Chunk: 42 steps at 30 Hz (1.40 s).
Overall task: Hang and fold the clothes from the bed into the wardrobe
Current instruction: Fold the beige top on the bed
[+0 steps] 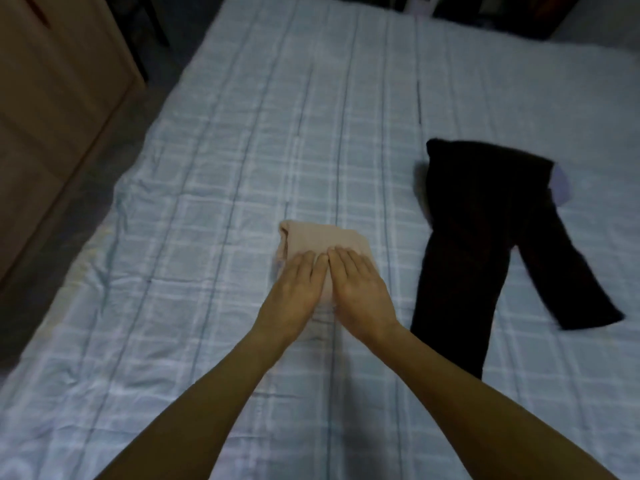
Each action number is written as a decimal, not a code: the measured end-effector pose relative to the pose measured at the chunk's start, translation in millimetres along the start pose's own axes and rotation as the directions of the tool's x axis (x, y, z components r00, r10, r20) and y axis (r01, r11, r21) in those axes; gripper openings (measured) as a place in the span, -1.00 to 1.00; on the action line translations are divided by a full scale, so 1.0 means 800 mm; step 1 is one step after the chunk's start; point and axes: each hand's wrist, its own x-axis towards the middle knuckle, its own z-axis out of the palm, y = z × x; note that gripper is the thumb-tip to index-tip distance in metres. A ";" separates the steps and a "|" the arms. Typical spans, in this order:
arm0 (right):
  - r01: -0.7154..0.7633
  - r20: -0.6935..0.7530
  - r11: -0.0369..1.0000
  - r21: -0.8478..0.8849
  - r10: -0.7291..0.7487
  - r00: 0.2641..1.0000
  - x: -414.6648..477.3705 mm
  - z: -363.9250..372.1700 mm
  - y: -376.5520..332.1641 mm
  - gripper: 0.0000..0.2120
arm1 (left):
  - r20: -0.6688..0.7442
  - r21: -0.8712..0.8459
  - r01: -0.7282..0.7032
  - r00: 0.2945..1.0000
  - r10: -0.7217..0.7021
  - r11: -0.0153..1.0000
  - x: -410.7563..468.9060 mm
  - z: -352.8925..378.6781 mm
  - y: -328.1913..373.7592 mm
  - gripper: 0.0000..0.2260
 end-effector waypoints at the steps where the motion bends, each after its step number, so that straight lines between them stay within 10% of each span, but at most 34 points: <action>1: 0.017 -0.015 1.000 -0.007 -0.017 1.000 0.003 -0.027 -0.010 -0.32 | -0.016 0.000 0.000 1.000 0.000 1.000 0.000 -0.028 -0.002 -0.39; 22: 0.567 -0.370 0.822 -0.049 -0.543 0.754 0.040 -0.366 -0.319 -0.33 | -0.322 0.326 0.467 0.873 -0.368 0.822 -0.163 -0.481 -0.032 -0.34; 30: 0.825 -0.450 0.564 -0.043 -0.748 0.488 -0.011 -0.444 -0.515 -0.22 | -0.472 0.468 0.707 0.707 -0.527 0.530 -0.338 -0.627 -0.033 -0.55; 42: 0.993 -0.524 0.114 -0.007 -0.846 0.093 -0.170 -0.458 -0.790 -0.31 | -0.618 0.404 0.892 0.431 -0.658 0.205 -0.625 -0.734 0.025 -0.20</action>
